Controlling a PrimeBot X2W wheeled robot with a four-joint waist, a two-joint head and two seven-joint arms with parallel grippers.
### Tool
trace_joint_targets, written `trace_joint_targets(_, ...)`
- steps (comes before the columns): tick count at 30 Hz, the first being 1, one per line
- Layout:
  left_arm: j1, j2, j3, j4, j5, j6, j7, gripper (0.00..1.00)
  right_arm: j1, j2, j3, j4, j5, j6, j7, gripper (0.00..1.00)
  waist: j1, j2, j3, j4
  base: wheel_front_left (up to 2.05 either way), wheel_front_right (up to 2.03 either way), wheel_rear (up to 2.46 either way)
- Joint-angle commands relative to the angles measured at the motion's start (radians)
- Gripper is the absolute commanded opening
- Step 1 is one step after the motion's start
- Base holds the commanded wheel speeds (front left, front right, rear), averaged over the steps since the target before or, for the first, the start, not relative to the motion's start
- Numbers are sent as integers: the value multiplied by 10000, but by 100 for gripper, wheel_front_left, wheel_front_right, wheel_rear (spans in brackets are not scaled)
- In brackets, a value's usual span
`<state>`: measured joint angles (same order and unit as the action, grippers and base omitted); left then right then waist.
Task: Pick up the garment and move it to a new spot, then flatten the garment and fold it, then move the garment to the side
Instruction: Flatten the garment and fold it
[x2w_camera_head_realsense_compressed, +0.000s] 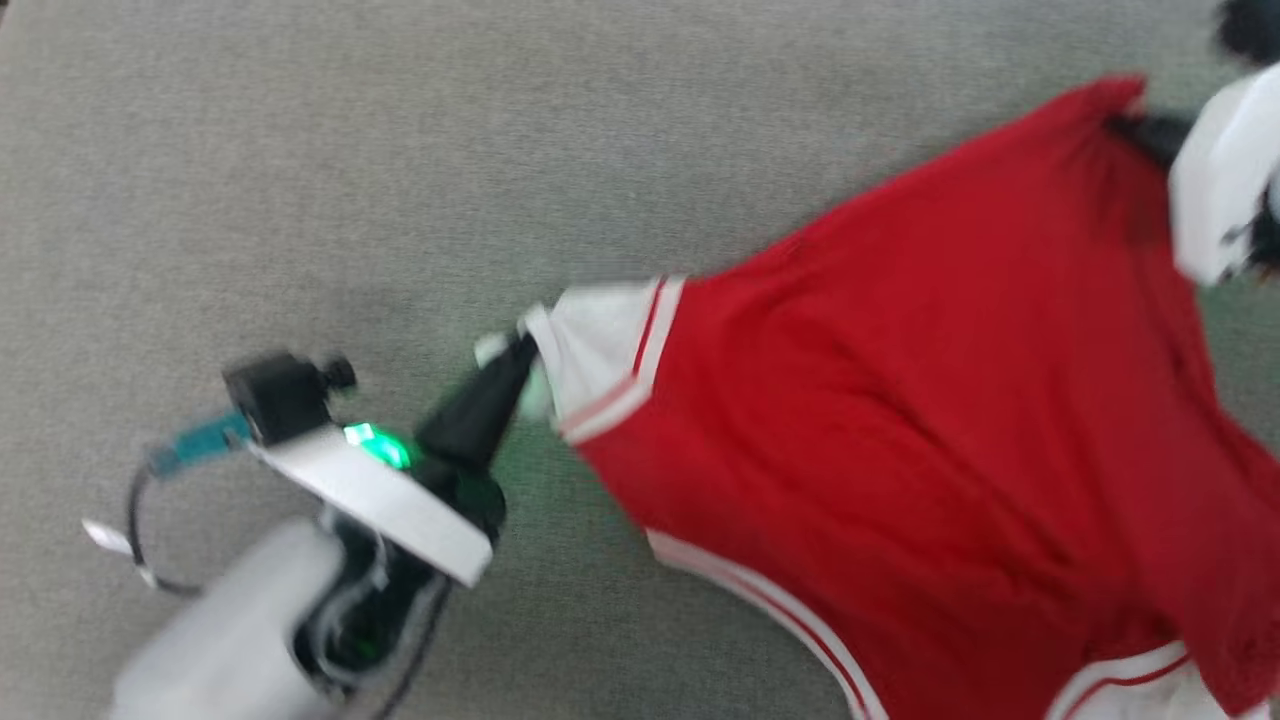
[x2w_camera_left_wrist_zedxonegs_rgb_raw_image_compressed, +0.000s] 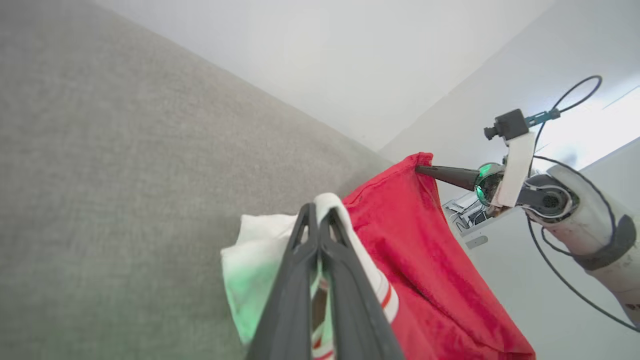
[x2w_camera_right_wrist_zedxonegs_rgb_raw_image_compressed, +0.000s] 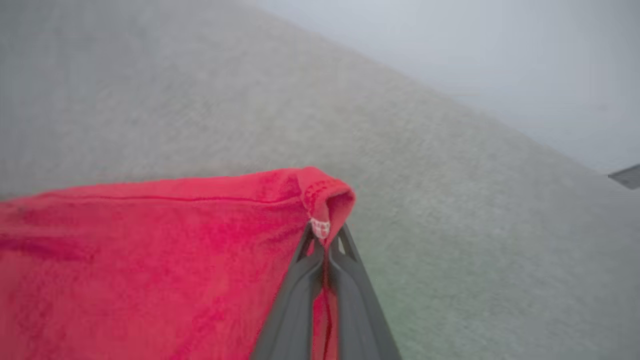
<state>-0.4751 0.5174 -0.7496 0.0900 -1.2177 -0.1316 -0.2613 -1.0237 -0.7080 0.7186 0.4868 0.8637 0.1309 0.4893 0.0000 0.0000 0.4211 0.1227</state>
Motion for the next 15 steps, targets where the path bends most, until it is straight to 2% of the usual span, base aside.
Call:
trace_joint_targets(1,-536,124,-14,-4,-291,24,-5,0,-302,37,-359,422,-84,-3,-231,0,0,0,65,-141,0,0,0)
trace_joint_targets(6,-2766,558,269,585,-1202,24,513,0,-1637,479,-1578,1646,-688,-3,-942,0,0,0,582,-507,0,0,0)
trace_joint_targets(9,-4369,698,788,1410,-1666,24,766,0,-2567,804,-2529,2572,-931,-5,-1441,0,0,0,931,-731,0,0,0)
trace_joint_targets(11,-4902,671,1000,1790,-1846,26,798,0,-2882,958,-2819,2856,-1011,-5,-1582,0,0,0,1055,-801,0,0,0)
trace_joint_targets(15,-7118,474,1727,3394,-2238,27,908,0,-4173,1335,-3680,3646,-1391,-29,-2367,0,0,0,1438,-1074,0,0,0)
